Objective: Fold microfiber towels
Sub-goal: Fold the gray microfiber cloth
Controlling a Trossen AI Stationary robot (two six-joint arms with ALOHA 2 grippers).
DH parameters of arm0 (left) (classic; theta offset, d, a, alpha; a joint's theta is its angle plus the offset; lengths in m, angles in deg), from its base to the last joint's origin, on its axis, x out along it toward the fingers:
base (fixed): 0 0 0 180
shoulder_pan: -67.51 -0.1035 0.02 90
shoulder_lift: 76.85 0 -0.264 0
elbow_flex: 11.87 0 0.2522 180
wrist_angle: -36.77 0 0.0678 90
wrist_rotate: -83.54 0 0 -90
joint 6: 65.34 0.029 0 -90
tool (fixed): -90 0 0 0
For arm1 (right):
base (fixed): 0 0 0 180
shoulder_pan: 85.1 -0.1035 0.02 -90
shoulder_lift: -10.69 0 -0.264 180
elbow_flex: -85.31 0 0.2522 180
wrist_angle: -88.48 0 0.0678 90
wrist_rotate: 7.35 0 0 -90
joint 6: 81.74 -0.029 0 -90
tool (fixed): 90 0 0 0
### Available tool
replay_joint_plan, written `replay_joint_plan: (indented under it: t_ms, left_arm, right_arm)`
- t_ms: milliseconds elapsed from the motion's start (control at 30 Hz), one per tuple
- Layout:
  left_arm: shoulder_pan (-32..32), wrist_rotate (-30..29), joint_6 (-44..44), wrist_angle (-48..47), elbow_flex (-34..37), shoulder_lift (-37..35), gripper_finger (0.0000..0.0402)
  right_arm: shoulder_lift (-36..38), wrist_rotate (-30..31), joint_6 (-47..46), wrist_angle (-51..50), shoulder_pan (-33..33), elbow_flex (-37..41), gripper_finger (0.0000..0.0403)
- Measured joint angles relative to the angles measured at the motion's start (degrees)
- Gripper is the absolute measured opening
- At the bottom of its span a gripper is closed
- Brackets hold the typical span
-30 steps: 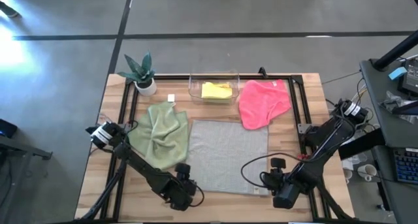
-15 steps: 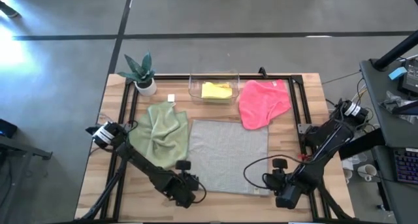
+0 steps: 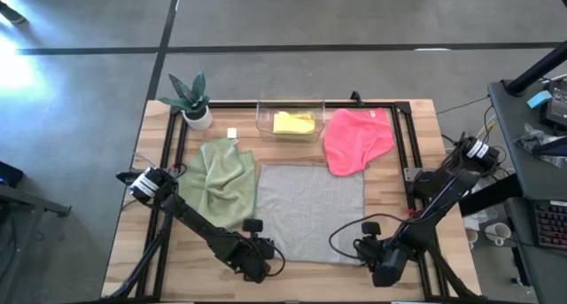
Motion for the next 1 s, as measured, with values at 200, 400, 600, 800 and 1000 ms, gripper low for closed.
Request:
replay_joint_plan:
  t_ms: [200,400,600,800,1000]
  left_arm:
    - [0.0,0.2,-4.3,0.6,-0.2,0.0,0.0010]
    - [0.0,0.2,-4.3,1.0,-0.2,0.0,0.0010]
    - [0.0,0.1,-4.3,1.0,-0.3,0.0,0.0010]
    - [0.0,0.1,-4.3,1.0,-0.3,0.0,0.0010]
    - [-0.3,0.0,-4.2,1.0,-0.3,-0.1,0.0010]
  right_arm:
    - [-4.2,1.3,0.0,0.7,0.0,0.7,0.0183]
    - [-10.8,0.6,-0.9,1.8,0.0,-1.1,0.0196]
    - [-16.3,-0.9,-4.0,1.2,0.2,-2.3,0.0187]
    - [-19.3,-2.9,-7.8,0.8,0.8,-2.3,0.0122]
    - [-18.1,-5.8,-9.3,0.6,2.0,-2.2,0.0032]
